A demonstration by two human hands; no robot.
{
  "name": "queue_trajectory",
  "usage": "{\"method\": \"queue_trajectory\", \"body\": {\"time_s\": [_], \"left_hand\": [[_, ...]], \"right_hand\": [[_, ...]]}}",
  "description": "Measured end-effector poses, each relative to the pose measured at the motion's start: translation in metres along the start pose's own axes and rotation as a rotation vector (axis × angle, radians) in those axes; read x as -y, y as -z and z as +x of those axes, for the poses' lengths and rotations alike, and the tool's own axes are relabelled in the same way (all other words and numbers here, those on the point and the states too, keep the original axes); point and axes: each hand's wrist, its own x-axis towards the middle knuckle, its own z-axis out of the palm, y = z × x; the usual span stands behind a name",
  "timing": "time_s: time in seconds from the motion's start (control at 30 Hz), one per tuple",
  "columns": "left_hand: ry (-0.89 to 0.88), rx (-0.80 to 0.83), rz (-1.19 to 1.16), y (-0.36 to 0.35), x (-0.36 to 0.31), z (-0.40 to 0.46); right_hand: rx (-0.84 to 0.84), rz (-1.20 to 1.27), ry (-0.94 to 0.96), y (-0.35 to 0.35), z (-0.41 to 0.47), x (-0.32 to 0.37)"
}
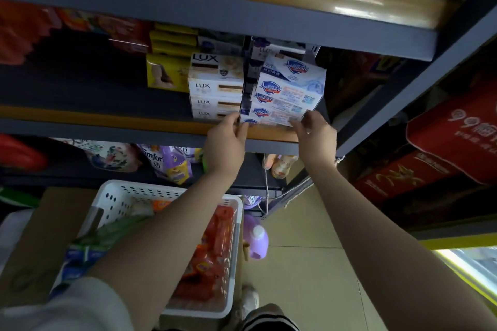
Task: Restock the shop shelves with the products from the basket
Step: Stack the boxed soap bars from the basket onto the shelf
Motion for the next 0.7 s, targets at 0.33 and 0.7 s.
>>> {"method": "queue_trajectory", "body": {"time_s": [0.33,0.7], "left_hand": [[-0.139,0.017,0.448,0.005,-0.007,0.022],[-0.111,0.088,0.52,0.008,-0.013,0.031]], "right_hand": [[0.08,-0.087,0.066,-0.007,0.012,0.002],[0.022,0.143,0.291,0.023,0.029,0.031]]}}
